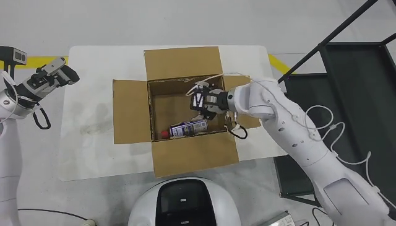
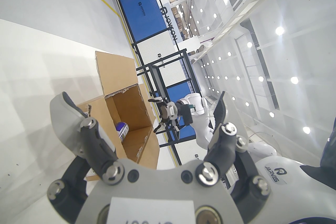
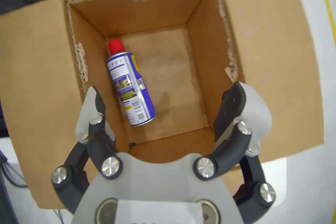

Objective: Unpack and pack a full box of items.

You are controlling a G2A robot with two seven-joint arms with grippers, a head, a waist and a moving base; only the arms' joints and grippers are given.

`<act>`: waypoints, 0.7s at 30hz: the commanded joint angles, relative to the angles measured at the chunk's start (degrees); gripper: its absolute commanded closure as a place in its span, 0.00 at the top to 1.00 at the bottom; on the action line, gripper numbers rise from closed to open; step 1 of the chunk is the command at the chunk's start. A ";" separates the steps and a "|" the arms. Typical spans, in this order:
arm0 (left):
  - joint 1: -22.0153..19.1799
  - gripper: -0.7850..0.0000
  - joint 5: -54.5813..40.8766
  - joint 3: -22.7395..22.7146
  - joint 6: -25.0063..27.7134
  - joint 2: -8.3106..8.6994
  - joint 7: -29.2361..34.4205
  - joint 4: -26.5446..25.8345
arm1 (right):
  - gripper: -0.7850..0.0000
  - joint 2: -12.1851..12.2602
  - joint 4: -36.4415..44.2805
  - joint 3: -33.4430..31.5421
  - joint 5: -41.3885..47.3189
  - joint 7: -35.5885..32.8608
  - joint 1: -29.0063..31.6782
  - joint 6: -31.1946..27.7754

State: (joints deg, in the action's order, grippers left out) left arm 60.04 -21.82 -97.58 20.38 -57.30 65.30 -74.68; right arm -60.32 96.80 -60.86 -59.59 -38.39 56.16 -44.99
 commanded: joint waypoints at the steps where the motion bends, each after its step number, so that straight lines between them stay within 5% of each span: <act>1: 0.00 1.00 0.00 0.00 0.00 0.00 0.00 0.00 | 1.00 1.26 3.67 -6.35 -1.00 0.71 5.60 2.01; 11: 0.00 1.00 0.00 0.00 0.00 0.00 0.00 0.00 | 1.00 4.34 9.55 -30.80 4.44 11.36 28.56 6.52; 21: 0.00 1.00 0.00 0.00 0.00 0.00 0.00 0.00 | 1.00 4.37 9.57 -31.15 4.64 11.32 28.87 6.67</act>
State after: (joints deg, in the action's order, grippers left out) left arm 60.04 -21.82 -97.58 20.38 -57.30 65.30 -74.68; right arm -55.96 106.37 -92.00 -54.95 -27.08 85.03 -38.32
